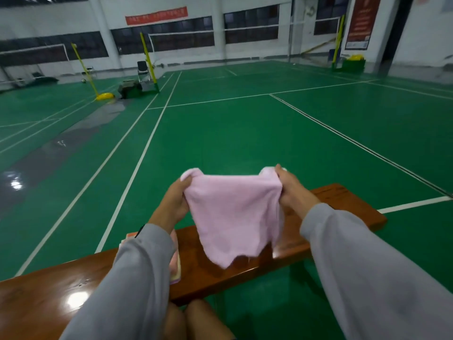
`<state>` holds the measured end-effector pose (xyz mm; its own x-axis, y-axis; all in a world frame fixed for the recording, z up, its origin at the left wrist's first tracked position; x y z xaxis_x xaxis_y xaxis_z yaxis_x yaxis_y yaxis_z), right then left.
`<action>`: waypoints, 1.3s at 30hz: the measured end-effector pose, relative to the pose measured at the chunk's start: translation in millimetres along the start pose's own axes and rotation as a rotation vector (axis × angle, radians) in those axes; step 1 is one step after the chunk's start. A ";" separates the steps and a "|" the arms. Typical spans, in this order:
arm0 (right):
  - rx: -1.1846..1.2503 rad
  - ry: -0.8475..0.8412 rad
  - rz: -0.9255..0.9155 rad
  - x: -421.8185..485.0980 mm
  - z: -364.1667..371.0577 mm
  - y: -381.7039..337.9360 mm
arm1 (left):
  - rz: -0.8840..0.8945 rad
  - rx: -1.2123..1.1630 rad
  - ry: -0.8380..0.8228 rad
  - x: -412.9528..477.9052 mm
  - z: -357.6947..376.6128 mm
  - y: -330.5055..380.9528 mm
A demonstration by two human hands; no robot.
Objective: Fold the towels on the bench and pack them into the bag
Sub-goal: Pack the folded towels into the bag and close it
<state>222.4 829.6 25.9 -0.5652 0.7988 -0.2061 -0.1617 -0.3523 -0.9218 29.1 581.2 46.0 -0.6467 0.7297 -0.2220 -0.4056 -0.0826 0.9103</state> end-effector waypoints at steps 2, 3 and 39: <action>0.052 -0.017 -0.028 -1.4 4.4 -7.6 | -0.004 -0.068 -0.046 -2.2 8.4 7.2; -0.008 -0.033 -0.010 -4.7 3.8 -1.3 | -0.049 -0.062 -0.050 -4.8 14.1 1.5; 0.038 -0.015 -0.091 18.1 28.8 -73.7 | 0.154 0.227 0.404 1.9 -32.2 123.8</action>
<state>200.7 856.0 99.6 -0.5588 0.8210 -0.1168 -0.2437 -0.2972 -0.9232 -43.2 550.5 147.0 -0.9055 0.3950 -0.1552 -0.1629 0.0142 0.9865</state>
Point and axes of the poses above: each hand's wrist, its own x-axis towards the middle knuckle, its own z-axis out of the palm, y = z × x, the point moved 9 cm from there along x, towards the middle knuckle, and after that the axes turned 8 degrees about -z, right-handed, at the moved point
